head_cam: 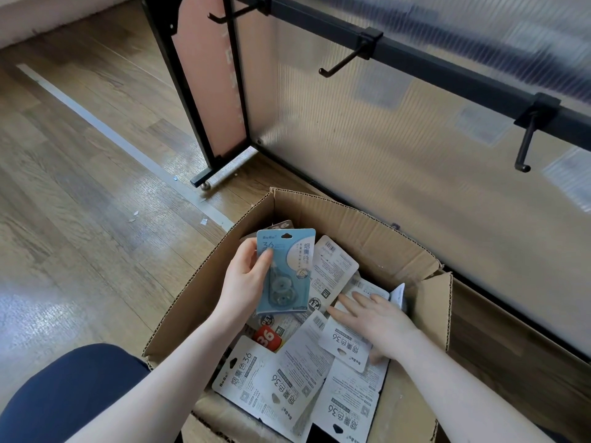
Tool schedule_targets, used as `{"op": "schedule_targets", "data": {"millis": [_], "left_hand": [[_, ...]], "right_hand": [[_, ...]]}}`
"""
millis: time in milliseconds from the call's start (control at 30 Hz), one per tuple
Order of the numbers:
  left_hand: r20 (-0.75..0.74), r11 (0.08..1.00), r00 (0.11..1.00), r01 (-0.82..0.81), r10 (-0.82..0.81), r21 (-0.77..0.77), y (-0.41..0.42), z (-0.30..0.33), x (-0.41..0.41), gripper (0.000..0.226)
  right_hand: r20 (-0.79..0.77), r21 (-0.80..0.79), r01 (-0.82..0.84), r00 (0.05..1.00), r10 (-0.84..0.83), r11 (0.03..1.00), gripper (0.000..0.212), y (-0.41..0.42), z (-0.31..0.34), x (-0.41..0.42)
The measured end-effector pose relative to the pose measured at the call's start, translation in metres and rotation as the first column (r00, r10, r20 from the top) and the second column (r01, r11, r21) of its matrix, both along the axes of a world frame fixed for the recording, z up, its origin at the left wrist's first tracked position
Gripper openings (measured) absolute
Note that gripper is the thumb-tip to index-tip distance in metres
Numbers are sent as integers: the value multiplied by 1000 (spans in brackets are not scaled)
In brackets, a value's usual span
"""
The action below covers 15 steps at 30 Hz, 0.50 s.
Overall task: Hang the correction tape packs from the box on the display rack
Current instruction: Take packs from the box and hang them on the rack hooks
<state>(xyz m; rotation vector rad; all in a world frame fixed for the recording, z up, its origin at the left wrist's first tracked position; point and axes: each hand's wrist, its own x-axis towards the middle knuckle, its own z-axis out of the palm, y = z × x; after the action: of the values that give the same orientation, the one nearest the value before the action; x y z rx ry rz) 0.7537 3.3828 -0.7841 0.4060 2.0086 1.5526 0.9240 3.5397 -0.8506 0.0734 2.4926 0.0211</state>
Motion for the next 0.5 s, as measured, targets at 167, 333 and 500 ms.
{"op": "schedule_targets", "data": {"millis": [167,333,500], "left_hand": [[-8,1000,1000,1,-1,-6,0,0,0,11],[-1,1000,1000,-2,2,5,2,3,2,8],[4,1000,1000,6,-6,-1,3,3,4,7]], "right_hand": [[-8,-39,9,1000,-9,999,116,1,-4,0],[29,-21,-18,999,19,1000,126,0,5,-3],[35,17,-40,999,39,999,121,-2,4,-2]]}}
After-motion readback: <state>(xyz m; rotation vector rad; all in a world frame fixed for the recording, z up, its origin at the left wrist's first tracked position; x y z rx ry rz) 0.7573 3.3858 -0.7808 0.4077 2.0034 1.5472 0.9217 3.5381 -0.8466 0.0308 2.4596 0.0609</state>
